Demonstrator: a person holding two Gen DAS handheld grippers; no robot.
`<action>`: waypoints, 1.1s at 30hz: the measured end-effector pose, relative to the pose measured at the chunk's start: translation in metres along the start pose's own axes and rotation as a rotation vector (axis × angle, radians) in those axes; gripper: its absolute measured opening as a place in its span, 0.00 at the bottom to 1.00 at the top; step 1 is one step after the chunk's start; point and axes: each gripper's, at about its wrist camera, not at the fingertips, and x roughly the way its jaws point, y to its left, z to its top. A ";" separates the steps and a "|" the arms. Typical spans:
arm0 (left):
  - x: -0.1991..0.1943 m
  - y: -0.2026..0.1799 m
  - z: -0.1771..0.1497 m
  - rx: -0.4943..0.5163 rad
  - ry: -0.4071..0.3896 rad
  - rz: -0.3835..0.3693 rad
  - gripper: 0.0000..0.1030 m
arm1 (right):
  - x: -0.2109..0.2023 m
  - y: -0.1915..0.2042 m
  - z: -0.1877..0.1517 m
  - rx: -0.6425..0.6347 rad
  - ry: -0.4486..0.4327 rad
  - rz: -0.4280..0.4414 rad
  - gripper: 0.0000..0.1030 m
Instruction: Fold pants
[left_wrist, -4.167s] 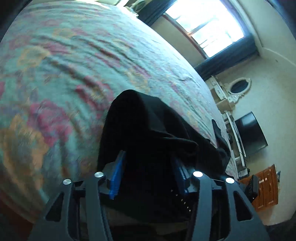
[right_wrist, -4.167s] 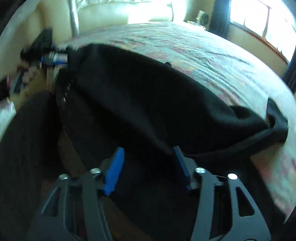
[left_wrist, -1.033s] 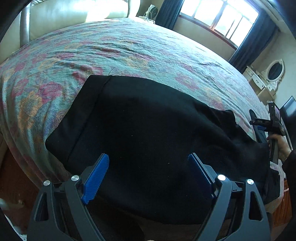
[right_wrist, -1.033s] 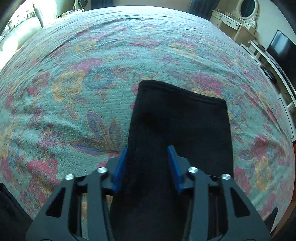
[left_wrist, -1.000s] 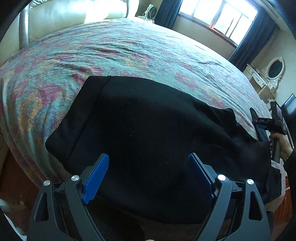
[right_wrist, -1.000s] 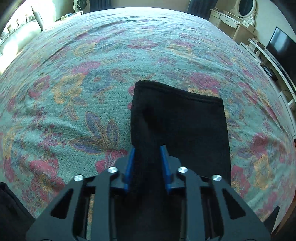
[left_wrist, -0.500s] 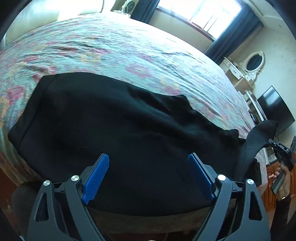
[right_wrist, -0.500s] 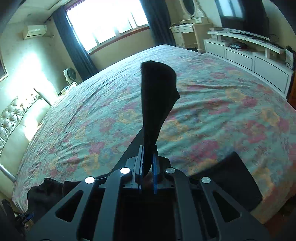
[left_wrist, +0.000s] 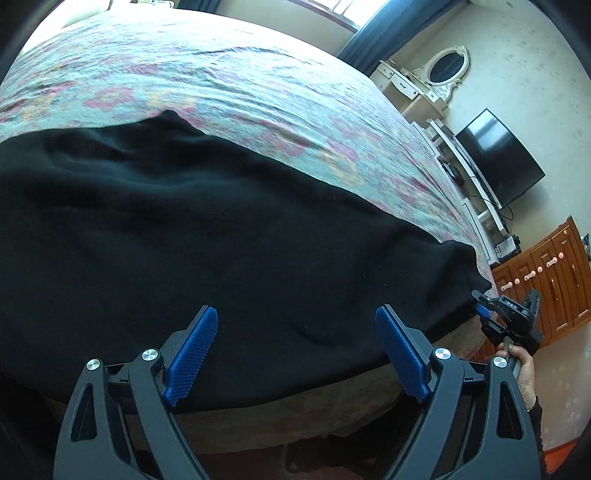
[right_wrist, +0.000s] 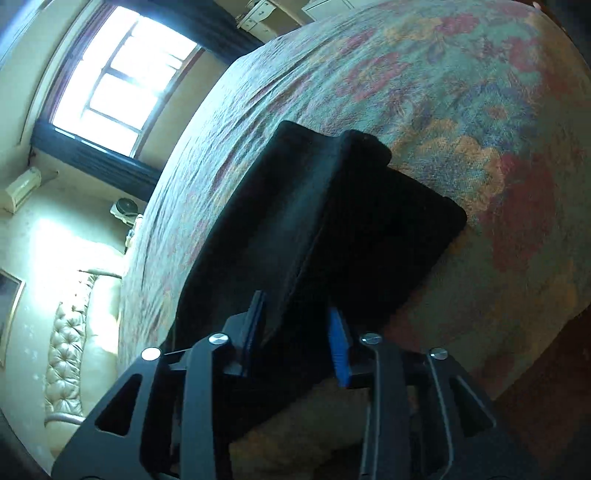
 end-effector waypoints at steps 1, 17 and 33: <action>0.006 -0.005 -0.002 -0.010 0.015 -0.024 0.83 | 0.002 -0.002 0.002 0.018 0.002 0.017 0.44; 0.043 -0.051 -0.028 -0.214 0.065 -0.266 0.84 | 0.009 -0.020 0.019 0.080 0.023 0.104 0.12; 0.044 -0.056 -0.041 -0.390 0.134 -0.419 0.87 | -0.021 -0.026 0.034 0.141 0.019 0.250 0.09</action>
